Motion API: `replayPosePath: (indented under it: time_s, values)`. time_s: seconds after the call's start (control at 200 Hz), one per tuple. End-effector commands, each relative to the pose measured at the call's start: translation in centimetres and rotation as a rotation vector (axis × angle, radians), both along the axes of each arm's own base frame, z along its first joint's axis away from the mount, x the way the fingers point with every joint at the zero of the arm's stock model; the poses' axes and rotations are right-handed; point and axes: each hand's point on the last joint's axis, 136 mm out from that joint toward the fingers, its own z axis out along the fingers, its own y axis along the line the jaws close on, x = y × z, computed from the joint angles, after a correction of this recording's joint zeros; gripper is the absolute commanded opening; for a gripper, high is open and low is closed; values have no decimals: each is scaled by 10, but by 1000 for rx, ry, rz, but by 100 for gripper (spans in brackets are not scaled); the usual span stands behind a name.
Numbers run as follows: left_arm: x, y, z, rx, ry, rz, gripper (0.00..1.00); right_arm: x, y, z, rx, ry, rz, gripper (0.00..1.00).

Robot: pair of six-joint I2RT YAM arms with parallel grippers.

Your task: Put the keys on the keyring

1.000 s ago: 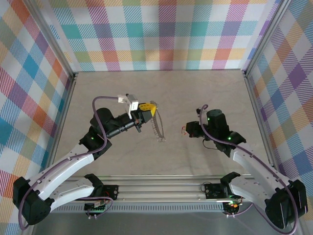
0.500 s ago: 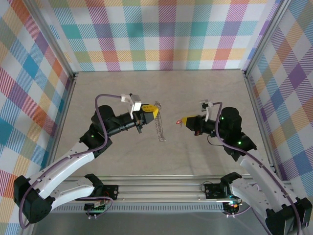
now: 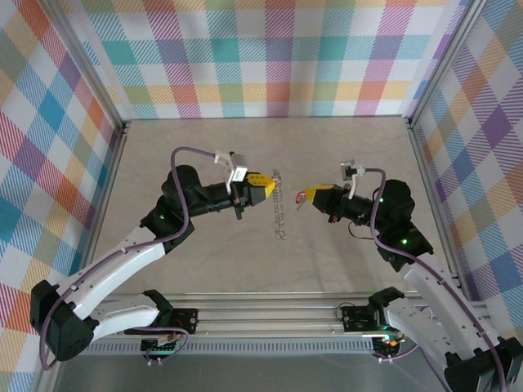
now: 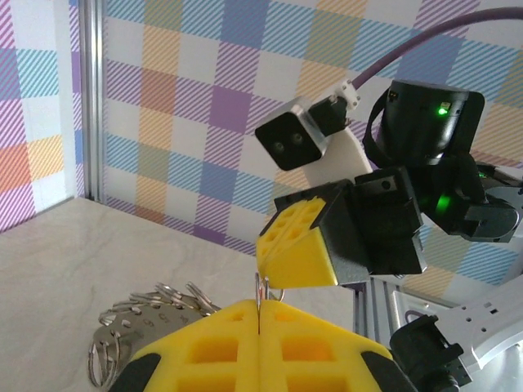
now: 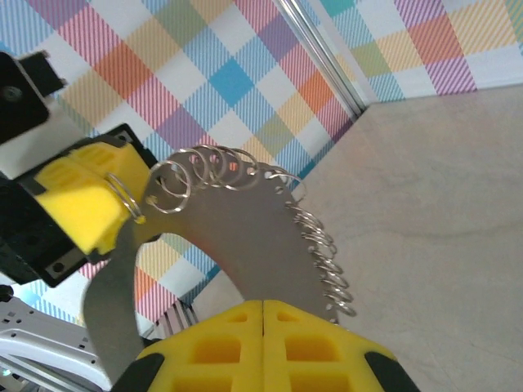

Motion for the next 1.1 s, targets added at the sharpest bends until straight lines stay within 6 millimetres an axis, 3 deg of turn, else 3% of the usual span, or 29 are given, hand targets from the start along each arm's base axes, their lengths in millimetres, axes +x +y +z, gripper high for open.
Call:
replayPosePath:
  time_s: [0.0,0.345,0.64,0.885,1.1]
  values:
    - [-10,-4,27,-40,-75,-49,0,-6,-5,41,70,-110,-10,0]
    - [-6,-9,26,-46,-46,-55,0,-6,-5,61,125,-144,-20,0]
    - [3,-11,22,-43,-32,-26,0,-8,6,70,133,-164,15,0]
    - [7,-12,22,-46,-29,-15,0,-7,19,69,120,-158,46,0]
    - [8,-10,23,-50,-38,7,0,-5,31,56,74,-124,69,0]
